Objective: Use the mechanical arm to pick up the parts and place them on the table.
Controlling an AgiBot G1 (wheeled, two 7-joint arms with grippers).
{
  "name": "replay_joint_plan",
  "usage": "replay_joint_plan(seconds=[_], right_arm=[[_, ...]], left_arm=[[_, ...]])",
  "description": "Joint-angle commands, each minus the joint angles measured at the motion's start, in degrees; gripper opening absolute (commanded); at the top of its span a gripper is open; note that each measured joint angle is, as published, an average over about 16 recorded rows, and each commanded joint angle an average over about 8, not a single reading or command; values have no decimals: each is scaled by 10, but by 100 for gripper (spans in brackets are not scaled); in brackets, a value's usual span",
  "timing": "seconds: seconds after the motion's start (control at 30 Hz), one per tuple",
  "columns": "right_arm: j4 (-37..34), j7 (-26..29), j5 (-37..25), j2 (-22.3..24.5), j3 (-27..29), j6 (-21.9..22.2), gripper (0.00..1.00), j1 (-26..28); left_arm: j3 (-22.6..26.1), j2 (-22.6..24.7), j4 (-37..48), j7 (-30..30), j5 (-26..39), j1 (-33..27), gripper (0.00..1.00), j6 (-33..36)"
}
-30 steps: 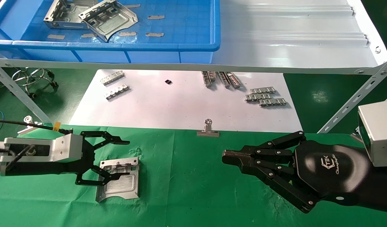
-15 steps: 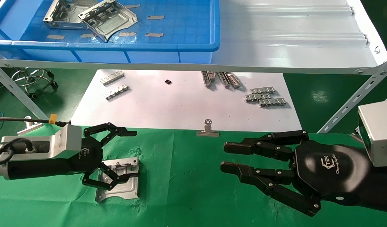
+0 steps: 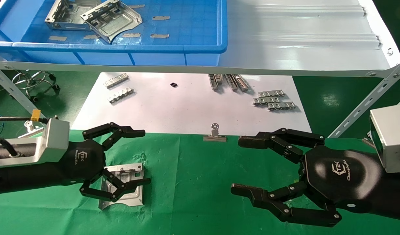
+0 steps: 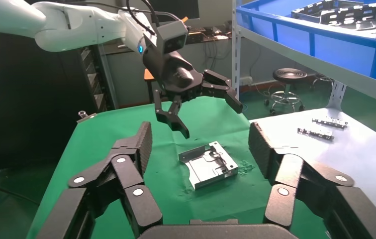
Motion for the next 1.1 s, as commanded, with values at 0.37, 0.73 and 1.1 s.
replay_joint_plan(seconds=[0.37,0.73,1.1], right_arm=[[0,0,0,0,0,0,100,0],[0,0,0,0,0,0,100,0],[0,0,0,0,0,0,100,0]], left_arm=[[-79,-36,-138,-119,-35,72,100,-12],[-151,-69,-264,-227,-66,137,100,-24],[-185,-84,-322,-269,-82,167,100,-29]])
